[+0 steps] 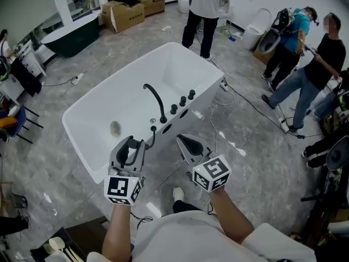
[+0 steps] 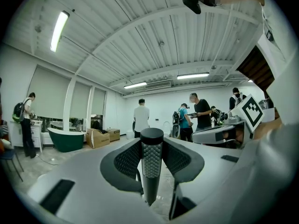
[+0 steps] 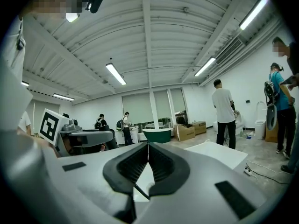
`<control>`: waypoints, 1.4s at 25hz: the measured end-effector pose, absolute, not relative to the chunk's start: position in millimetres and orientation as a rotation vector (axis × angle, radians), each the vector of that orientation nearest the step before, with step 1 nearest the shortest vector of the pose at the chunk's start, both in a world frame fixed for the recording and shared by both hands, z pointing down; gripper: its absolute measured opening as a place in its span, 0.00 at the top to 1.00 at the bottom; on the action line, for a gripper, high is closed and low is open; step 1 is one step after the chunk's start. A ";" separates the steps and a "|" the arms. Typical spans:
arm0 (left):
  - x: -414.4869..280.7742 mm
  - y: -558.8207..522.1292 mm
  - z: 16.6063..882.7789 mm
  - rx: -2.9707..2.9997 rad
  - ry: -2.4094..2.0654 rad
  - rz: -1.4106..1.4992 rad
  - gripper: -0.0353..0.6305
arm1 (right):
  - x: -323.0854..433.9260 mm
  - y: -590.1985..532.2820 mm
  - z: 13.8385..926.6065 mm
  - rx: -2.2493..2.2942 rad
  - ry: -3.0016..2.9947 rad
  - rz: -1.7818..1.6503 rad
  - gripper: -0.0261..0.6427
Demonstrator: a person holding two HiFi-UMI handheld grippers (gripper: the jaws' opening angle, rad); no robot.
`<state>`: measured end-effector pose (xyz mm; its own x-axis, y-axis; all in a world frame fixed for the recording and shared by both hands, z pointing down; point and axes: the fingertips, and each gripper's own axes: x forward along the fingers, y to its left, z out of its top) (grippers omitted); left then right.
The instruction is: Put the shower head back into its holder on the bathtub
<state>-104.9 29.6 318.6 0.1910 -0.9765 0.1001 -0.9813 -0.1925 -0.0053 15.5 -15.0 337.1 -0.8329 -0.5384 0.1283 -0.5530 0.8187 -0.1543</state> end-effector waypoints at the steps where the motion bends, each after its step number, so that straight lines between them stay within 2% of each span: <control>1: -105.4 25.7 319.0 2.371 -1.963 0.126 0.73 | 14.6 -19.8 337.6 0.872 -2.924 0.284 0.93; 19: -97.4 -45.4 333.3 2.294 -2.031 0.168 0.73 | 15.7 -101.7 358.1 0.772 -2.955 0.345 0.94; 35: -104.4 -66.3 339.2 2.248 -2.064 0.191 0.73 | 8.7 -122.2 364.3 0.695 -2.959 0.357 0.94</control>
